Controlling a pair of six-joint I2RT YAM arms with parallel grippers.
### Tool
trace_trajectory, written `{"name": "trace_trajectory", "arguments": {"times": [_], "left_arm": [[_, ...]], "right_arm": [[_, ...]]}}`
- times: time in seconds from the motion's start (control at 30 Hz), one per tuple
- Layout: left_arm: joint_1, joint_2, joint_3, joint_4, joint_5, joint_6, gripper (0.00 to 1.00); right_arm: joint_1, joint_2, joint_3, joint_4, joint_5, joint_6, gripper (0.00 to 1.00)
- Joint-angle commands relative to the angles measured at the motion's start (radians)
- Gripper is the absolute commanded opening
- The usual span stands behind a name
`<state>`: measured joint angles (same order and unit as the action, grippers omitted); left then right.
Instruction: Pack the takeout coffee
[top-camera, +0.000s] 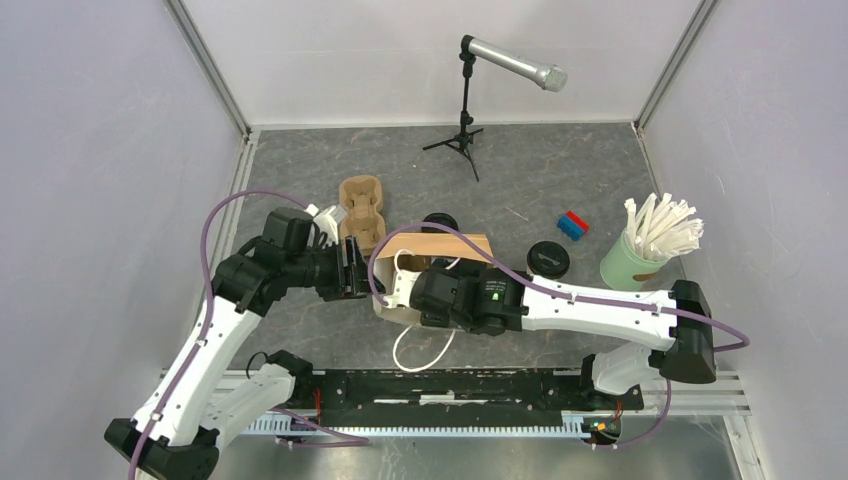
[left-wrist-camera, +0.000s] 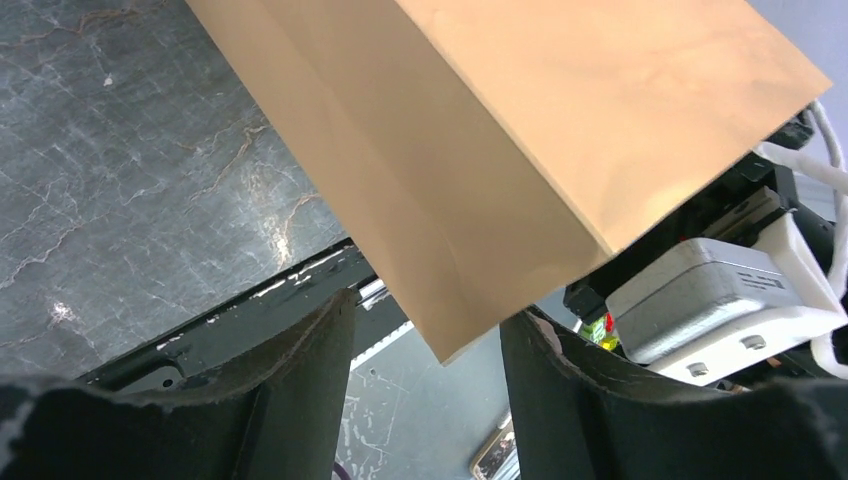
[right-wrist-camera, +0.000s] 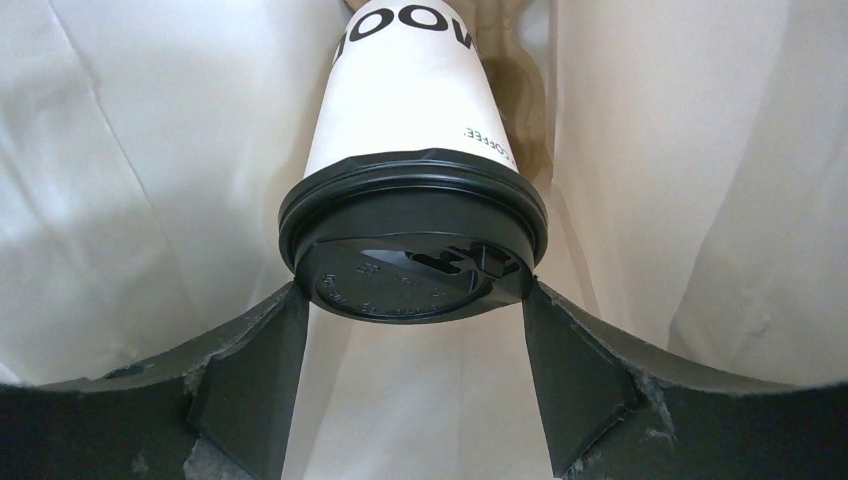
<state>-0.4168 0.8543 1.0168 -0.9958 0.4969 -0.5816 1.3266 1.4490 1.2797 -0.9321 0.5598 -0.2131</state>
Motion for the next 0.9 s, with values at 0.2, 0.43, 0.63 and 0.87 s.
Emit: {"name": "trace_trajectory", "arguments": {"times": [0.2,0.43,0.63,0.87], "left_arm": [[-0.004,-0.034,-0.04,-0.02,-0.057,-0.019,0.61],[-0.004,-0.04,-0.089,0.08,-0.004,-0.027,0.58],[-0.004,-0.059,-0.091,0.128,0.044,-0.011,0.23],[-0.004,-0.06,-0.106,0.178,0.119,-0.016,0.02]], "right_arm": [[-0.003,-0.039,-0.019,0.039,0.003,0.022,0.6],[-0.003,-0.029,0.004,0.043,0.001,0.024,0.6],[0.001,0.024,0.083,-0.01,0.021,0.024,0.6],[0.015,0.092,0.144,-0.058,0.086,-0.004,0.6]]}}
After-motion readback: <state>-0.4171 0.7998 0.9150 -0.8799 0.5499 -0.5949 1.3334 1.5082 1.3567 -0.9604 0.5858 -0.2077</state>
